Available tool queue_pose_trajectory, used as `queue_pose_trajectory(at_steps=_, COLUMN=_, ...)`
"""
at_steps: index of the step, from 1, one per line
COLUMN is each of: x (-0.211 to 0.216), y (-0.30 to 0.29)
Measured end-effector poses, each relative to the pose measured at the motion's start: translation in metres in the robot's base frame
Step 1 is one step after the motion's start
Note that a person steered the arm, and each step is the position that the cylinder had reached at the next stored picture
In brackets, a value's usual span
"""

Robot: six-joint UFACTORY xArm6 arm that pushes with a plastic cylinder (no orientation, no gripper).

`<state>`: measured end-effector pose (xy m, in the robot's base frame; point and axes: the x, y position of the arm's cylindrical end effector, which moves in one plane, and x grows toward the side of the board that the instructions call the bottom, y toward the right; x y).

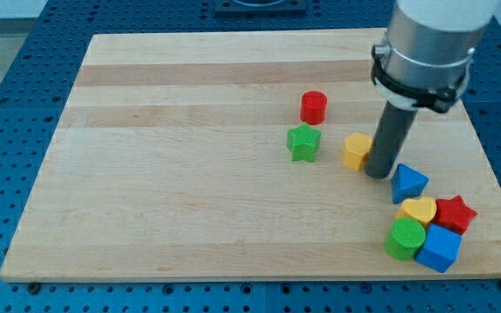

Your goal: Point your arm to the blue cube

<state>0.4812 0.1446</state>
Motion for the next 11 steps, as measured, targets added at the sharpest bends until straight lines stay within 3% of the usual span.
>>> queue_pose_trajectory(at_steps=2, x=-0.063, y=-0.026)
queue_pose_trajectory(at_steps=3, x=-0.048, y=-0.007)
queue_pose_trajectory(at_steps=5, x=0.001, y=0.169)
queue_pose_trajectory(at_steps=6, x=0.073, y=0.183)
queue_pose_trajectory(at_steps=7, x=0.133, y=0.176)
queue_pose_trajectory(at_steps=11, x=0.138, y=0.084)
